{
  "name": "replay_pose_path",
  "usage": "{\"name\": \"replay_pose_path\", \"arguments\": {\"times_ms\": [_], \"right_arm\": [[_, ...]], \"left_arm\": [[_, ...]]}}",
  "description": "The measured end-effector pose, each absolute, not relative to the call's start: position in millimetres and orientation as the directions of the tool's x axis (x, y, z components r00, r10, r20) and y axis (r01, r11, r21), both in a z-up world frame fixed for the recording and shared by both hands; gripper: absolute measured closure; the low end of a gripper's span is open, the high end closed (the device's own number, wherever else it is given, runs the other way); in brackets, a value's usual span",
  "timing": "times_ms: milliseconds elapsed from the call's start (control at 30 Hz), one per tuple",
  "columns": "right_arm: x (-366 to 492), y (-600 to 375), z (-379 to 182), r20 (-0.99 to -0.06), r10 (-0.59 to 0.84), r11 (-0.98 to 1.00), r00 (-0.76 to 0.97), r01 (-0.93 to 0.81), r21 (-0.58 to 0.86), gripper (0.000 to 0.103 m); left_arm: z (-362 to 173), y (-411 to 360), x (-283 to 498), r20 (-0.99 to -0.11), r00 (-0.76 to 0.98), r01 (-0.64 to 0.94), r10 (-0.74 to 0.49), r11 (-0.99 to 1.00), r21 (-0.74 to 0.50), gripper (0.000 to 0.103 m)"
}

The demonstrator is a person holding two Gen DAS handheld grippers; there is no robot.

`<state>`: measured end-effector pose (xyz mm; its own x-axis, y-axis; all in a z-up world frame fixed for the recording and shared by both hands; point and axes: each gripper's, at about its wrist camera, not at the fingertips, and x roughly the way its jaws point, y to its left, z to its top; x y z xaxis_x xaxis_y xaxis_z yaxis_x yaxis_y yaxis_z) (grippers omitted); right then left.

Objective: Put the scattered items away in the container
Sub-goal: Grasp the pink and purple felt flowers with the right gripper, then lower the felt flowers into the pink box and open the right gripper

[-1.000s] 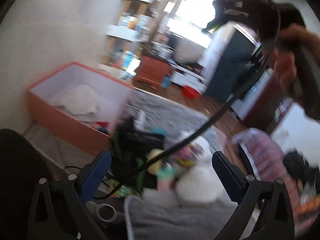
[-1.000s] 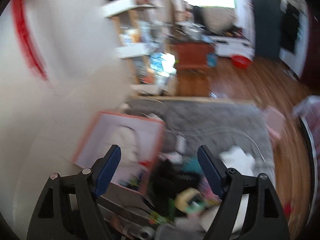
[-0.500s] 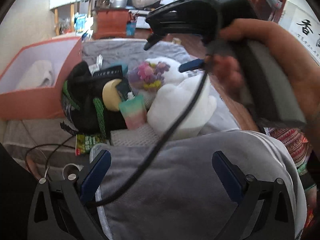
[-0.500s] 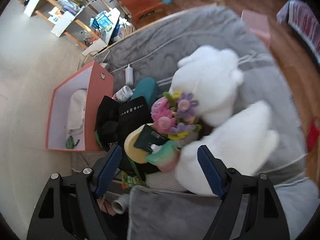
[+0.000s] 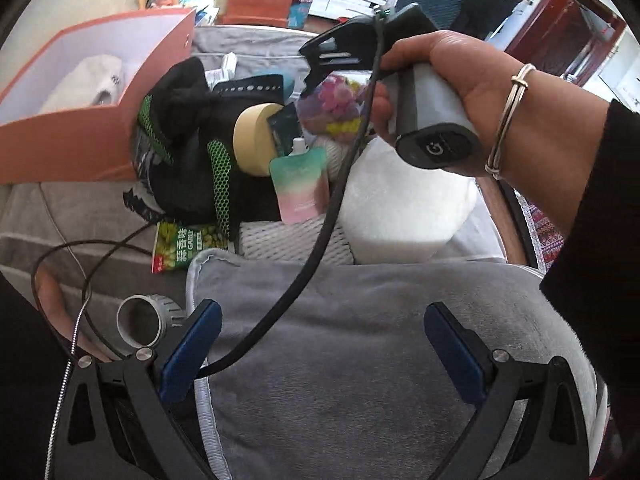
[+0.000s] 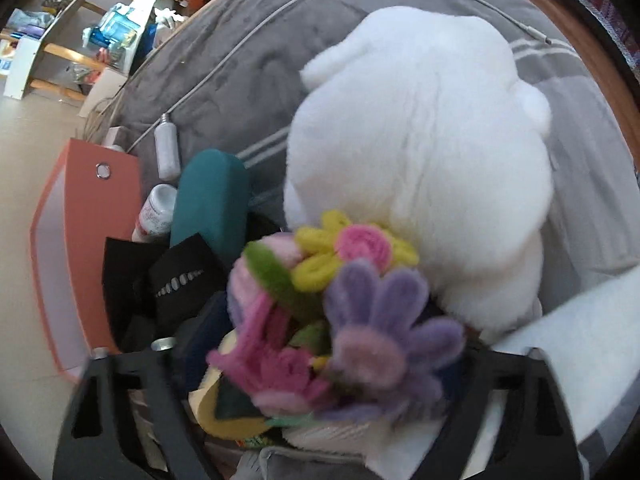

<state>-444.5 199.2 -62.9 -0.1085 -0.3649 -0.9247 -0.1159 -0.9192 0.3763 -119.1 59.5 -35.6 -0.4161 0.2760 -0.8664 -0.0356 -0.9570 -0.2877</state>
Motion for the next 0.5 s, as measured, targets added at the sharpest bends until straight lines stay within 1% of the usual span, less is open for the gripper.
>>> {"name": "replay_pose_path", "arguments": {"times_ms": [33, 167, 267, 400, 500], "right_arm": [[-443.0, 200.8, -60.9, -0.92, -0.373, -0.914, -0.12, -0.121, 0.386, 0.031], [-433.6, 203.6, -40.4, -0.921, -0.361, -0.922, -0.146, -0.09, 0.376, 0.032], [-427.2, 211.1, -10.9, -0.915, -0.362, -0.923, -0.179, -0.071, 0.379, 0.032], [-423.8, 213.9, 49.8, -0.913, -0.333, -0.936, -0.235, -0.037, 0.351, 0.032], [-421.0, 195.9, 102.0, -0.907, -0.315, -0.947, -0.279, 0.031, 0.32, 0.032]], "left_arm": [[-36.8, 58.2, -119.8, -0.868, -0.413, -0.031, 0.277, -0.956, -0.291, 0.001], [-38.0, 57.7, -120.5, -0.873, -0.4, -0.022, 0.279, -0.955, -0.295, 0.001], [-36.4, 59.3, -119.0, -0.873, -0.404, -0.029, 0.274, -0.958, -0.287, 0.001], [-30.4, 61.2, -115.6, -0.862, -0.431, -0.046, 0.265, -0.961, -0.272, 0.001], [-21.0, 61.2, -111.9, -0.843, -0.478, -0.061, 0.247, -0.967, -0.249, 0.001]]}}
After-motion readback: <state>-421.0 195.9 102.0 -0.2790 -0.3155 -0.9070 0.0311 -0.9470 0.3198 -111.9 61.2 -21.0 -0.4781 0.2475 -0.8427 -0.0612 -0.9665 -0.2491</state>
